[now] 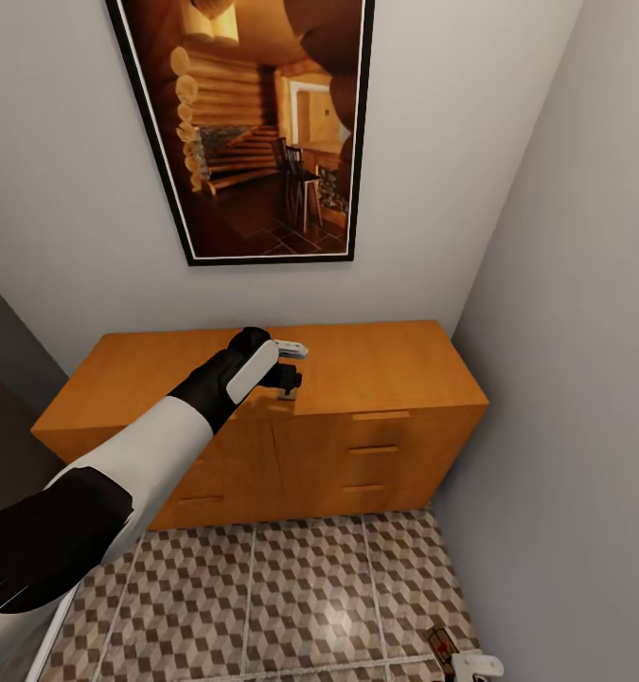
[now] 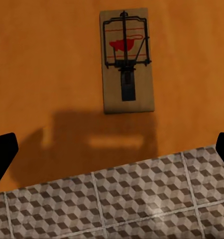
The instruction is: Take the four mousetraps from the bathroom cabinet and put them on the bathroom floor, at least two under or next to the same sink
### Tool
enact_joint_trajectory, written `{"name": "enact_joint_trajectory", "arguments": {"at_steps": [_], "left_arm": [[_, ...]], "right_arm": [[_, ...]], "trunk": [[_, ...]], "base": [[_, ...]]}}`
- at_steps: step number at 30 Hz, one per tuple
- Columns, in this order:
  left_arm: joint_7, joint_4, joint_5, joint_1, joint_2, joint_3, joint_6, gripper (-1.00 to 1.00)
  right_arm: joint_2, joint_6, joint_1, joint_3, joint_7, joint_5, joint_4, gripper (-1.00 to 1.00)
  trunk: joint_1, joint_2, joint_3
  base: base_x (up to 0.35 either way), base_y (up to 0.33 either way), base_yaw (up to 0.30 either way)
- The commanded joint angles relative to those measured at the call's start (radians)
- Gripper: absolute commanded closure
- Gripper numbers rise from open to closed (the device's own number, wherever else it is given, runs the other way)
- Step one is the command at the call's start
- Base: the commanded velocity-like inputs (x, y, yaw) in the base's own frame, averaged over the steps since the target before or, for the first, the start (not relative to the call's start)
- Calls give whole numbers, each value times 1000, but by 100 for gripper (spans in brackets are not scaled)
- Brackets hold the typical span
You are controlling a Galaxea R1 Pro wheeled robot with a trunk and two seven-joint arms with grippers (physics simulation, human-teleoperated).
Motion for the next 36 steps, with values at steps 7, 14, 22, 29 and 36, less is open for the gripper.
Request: {"name": "enact_joint_trajectory", "arguments": {"at_steps": [7, 14, 22, 29, 36], "left_arm": [[9, 0, 10, -1, 1, -5, 1, -100], [9, 0, 10, -1, 1, -5, 1, -100], [9, 0, 10, -1, 1, -5, 1, -100], [9, 0, 10, -1, 1, -5, 1, -100], [8, 0, 10, -1, 1, -5, 1, -100]], "right_arm": [[1, -4, -1, 9, -1, -11, 1, 100], [1, -4, -1, 9, -1, -11, 1, 100], [1, -4, -1, 9, -1, -11, 1, 100], [1, -4, -1, 9, -1, -11, 1, 100], [1, -4, -1, 9, -1, -11, 1, 100]], "trunk": [[1, -2, -8], [1, -2, -17], [1, -2, -26], [1, -2, -29], [1, -2, -29]], "base": [[0, 0, 0], [0, 0, 0], [8, -7, 0], [59, -48, 0], [8, -6, 0]]}}
